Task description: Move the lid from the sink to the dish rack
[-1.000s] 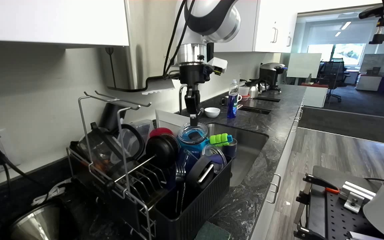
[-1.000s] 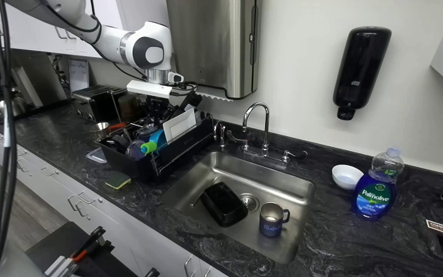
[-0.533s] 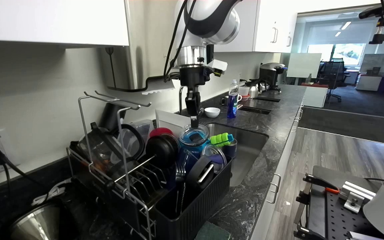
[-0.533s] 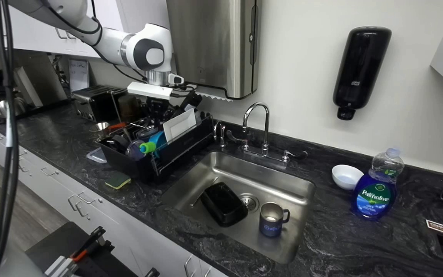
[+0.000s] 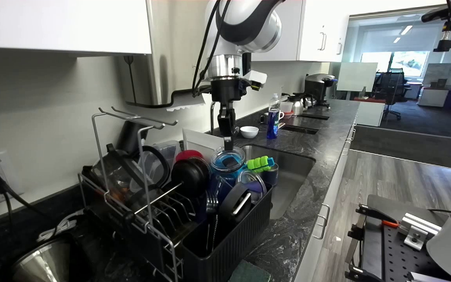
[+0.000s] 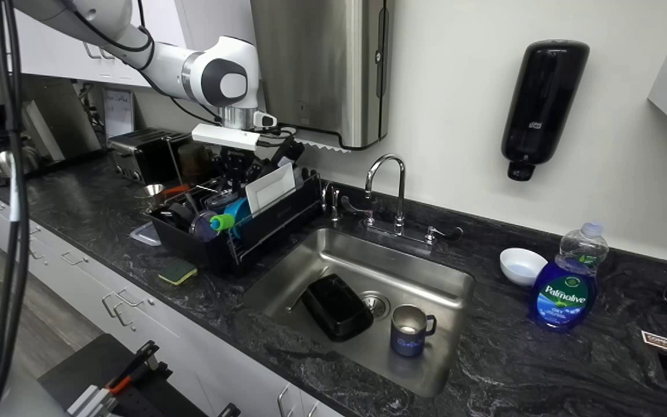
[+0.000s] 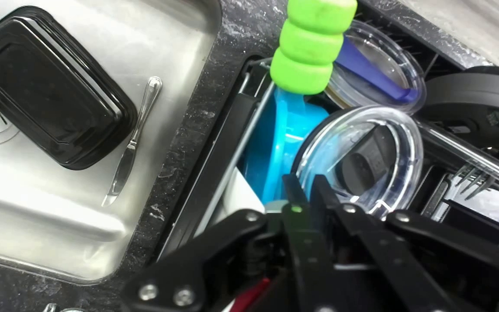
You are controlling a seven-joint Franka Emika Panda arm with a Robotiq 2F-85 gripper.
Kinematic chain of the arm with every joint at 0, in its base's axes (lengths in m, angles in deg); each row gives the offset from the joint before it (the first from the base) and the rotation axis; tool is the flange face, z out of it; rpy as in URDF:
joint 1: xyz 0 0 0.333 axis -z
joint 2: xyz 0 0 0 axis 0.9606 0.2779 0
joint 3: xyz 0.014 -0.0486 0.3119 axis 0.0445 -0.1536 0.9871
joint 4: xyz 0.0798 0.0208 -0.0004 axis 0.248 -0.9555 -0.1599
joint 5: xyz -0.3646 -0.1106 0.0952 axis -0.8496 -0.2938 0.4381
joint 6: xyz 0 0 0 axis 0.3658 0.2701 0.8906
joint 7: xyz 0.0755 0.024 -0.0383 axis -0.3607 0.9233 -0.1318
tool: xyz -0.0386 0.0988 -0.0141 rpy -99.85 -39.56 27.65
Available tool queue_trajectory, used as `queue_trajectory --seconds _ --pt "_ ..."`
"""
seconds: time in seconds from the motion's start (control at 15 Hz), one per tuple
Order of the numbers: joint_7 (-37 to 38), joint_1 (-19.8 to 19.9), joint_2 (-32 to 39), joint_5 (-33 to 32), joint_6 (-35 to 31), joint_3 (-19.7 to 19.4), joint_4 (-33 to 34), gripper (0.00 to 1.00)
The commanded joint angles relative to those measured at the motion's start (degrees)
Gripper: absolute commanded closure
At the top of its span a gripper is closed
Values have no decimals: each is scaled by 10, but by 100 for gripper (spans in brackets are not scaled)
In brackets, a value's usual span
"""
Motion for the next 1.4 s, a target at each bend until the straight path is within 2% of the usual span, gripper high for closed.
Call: queue_trajectory --seconds 0.0,0.07,0.13,0.27,0.73,0.87,1.33 --pt "5 4 1 -11 3 5 2 98" --pt "5 4 1 -10 4 5 2 65" --pt "6 4 1 -10 4 5 2 64" --pt "5 4 1 -10 4 5 2 52" --pt "5 3 -2 -8 6 11 2 3" --pt "5 4 -8 -5 10 12 1 0" --pt "9 9 -70 2 36 5 -9 0"
